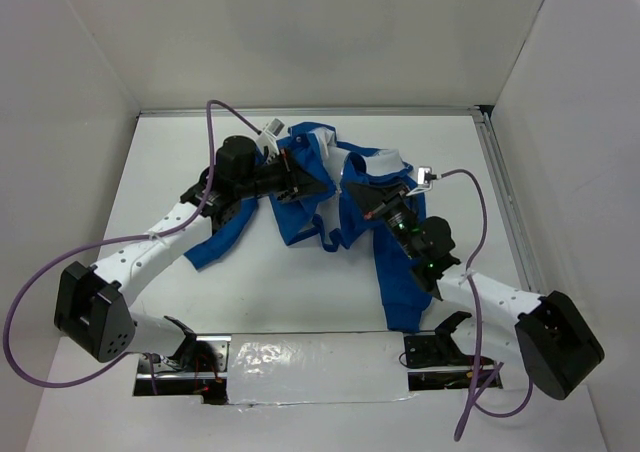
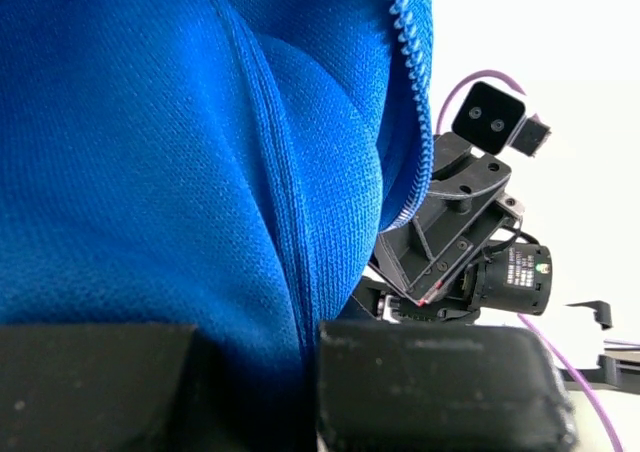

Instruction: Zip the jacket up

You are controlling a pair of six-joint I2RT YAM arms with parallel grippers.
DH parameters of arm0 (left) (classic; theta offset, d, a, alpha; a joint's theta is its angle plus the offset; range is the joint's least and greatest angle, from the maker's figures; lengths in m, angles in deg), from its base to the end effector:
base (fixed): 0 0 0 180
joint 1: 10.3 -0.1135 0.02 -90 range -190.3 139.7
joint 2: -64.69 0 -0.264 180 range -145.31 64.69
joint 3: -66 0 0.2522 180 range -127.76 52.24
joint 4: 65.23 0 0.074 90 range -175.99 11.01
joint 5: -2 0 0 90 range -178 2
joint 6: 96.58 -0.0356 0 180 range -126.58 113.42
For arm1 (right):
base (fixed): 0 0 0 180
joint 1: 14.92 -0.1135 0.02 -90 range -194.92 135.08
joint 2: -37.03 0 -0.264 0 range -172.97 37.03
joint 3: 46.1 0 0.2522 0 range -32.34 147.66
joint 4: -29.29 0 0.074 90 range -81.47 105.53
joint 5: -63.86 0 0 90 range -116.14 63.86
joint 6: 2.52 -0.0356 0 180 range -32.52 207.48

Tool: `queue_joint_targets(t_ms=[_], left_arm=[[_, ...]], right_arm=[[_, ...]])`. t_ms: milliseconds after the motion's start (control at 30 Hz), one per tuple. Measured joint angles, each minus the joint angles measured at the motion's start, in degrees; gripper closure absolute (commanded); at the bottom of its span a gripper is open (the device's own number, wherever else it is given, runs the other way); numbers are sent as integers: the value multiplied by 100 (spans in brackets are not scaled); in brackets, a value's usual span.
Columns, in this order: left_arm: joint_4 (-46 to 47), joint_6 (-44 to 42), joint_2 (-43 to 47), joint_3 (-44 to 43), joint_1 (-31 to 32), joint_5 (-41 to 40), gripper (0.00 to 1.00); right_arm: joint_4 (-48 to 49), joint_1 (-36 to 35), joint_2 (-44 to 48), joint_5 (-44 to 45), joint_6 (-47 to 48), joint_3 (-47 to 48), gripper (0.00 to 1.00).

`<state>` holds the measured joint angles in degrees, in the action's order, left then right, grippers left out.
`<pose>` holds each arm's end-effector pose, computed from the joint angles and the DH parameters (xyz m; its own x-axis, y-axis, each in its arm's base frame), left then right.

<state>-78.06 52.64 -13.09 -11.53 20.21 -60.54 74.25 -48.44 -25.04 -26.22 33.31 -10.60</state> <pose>0.2666 -0.1762 0.3465 -0.8193 -0.4021 -0.4088 0.2611 0.3732 -0.8903 0.1883 0.1248 0.2685 -0.2947 0.7773 -0.5558 -0.5372 0.3464 0.7691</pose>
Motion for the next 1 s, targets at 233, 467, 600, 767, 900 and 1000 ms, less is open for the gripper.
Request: queue_joint_targets(t_ms=[233, 467, 600, 767, 900, 1000], left_arm=[[66, 304, 0, 164, 7, 201, 100], [81, 442, -15, 168, 90, 389, 100], [13, 400, -22, 166, 116, 352, 100], [-575, 85, 101, 236, 118, -326, 100], [-798, -225, 527, 870, 74, -579, 100], [-949, -382, 629, 1307, 63, -599, 100]], right_arm=[[118, -37, 173, 184, 4, -216, 100], [116, -37, 387, 173, 101, -256, 100], [-874, -37, 739, 332, 273, -85, 100], [-3318, -184, 1364, 750, 833, 358, 100], [-5014, -472, 1331, 772, 927, 372, 97], [-5917, -789, 977, 671, 848, 315, 86]])
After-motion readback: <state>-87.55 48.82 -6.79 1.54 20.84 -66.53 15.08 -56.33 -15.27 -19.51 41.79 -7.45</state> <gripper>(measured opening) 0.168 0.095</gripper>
